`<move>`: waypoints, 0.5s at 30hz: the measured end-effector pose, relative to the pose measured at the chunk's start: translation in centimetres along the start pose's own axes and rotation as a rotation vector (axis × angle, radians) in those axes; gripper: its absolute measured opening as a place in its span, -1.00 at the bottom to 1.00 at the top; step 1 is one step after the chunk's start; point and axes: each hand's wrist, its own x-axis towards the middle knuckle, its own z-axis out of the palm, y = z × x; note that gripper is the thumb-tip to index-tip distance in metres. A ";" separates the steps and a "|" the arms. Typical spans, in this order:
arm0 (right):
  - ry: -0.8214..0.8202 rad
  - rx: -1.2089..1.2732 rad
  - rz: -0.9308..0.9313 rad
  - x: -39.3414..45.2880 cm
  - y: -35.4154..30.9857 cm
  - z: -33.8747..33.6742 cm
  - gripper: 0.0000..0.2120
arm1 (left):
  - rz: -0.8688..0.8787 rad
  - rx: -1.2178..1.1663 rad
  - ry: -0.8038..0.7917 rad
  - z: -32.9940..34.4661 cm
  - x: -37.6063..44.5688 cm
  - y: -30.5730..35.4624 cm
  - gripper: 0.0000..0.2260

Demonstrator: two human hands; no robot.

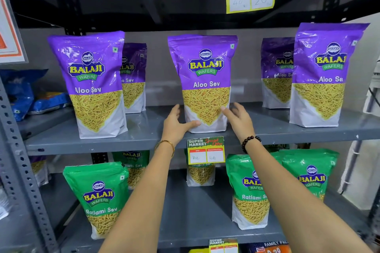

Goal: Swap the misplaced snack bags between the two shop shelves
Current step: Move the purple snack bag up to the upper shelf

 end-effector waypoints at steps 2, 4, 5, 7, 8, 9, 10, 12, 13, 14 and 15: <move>0.115 0.000 -0.027 -0.7 0.0 0.2 -0.36 | 0.051 0.004 0.097 0.4 -0.7 -0.1 -0.23; 0.170 -0.030 -0.079 -1.7 0.1 0.4 -0.39 | 0.120 0.094 0.154 0.9 -1.7 -0.5 -0.31; 0.179 -0.074 -0.109 -2.3 0.5 0.4 -0.41 | 0.163 0.193 0.166 1.3 -2.4 -1.0 -0.36; 0.191 -0.215 -0.159 -3.8 1.4 0.3 -0.44 | 0.265 0.427 0.199 2.1 -4.3 -2.3 -0.41; 0.195 -0.296 -0.196 -4.6 2.0 0.1 -0.46 | 0.316 0.506 0.224 2.4 -5.3 -3.2 -0.40; 0.198 -0.374 -0.238 -5.6 2.7 0.0 -0.47 | 0.352 0.545 0.243 2.8 -6.5 -4.2 -0.38; 0.201 -0.438 -0.288 -6.4 3.5 -0.2 -0.48 | 0.368 0.554 0.254 3.1 -7.6 -5.2 -0.36; 0.203 -0.528 -0.353 -8.3 5.5 -0.5 -0.49 | 0.341 0.531 0.260 4.0 -9.9 -7.4 -0.36; 0.195 -0.565 -0.357 -9.3 6.8 -0.7 -0.49 | 0.305 0.515 0.255 4.5 -11.0 -8.6 -0.37; 0.178 -0.600 -0.347 -10.3 8.1 -1.0 -0.48 | 0.258 0.490 0.246 5.0 -12.1 -9.6 -0.37; 0.156 -0.634 -0.322 -11.4 9.5 -1.4 -0.46 | 0.201 0.461 0.230 5.6 -13.1 -10.6 -0.36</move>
